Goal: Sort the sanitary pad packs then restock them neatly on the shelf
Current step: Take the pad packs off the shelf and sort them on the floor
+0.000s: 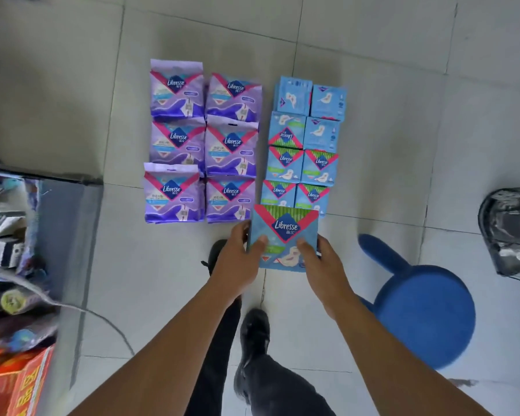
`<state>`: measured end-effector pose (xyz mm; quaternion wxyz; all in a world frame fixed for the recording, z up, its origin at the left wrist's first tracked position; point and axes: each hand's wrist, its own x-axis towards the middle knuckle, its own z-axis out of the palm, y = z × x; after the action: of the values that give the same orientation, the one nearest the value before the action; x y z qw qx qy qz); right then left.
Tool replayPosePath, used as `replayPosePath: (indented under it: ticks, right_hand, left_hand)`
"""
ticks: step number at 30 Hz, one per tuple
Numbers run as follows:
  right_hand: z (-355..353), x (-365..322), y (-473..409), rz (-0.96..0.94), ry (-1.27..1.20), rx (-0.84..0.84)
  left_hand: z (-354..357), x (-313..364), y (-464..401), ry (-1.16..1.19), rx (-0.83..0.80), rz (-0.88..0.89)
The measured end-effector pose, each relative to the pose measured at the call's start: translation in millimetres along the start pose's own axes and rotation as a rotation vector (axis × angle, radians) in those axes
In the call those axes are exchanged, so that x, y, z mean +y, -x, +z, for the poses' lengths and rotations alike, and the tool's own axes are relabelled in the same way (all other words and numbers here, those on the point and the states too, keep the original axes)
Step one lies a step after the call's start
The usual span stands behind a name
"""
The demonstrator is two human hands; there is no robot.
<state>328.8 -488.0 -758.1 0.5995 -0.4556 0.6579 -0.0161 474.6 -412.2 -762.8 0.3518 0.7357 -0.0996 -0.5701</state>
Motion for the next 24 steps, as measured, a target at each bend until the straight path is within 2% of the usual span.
replayPosePath:
  ticks: [9,18,21,24]
  right_hand:
    - [-5,12,-109,0.075,0.083,-0.018]
    - [8,85,-268,0.082,0.177,-0.099]
    - [14,96,-299,0.065,0.2,-0.112]
    - [12,96,-305,0.025,0.211,-0.086]
  left_hand:
    - [28,-3,-107,-0.189,-0.067,0.035]
    - [83,-77,-249,-0.294,0.029,-0.064]
    - [92,-88,-281,-0.327,0.032,-0.098]
    - [99,-95,-290,-0.324,0.09,-0.04]
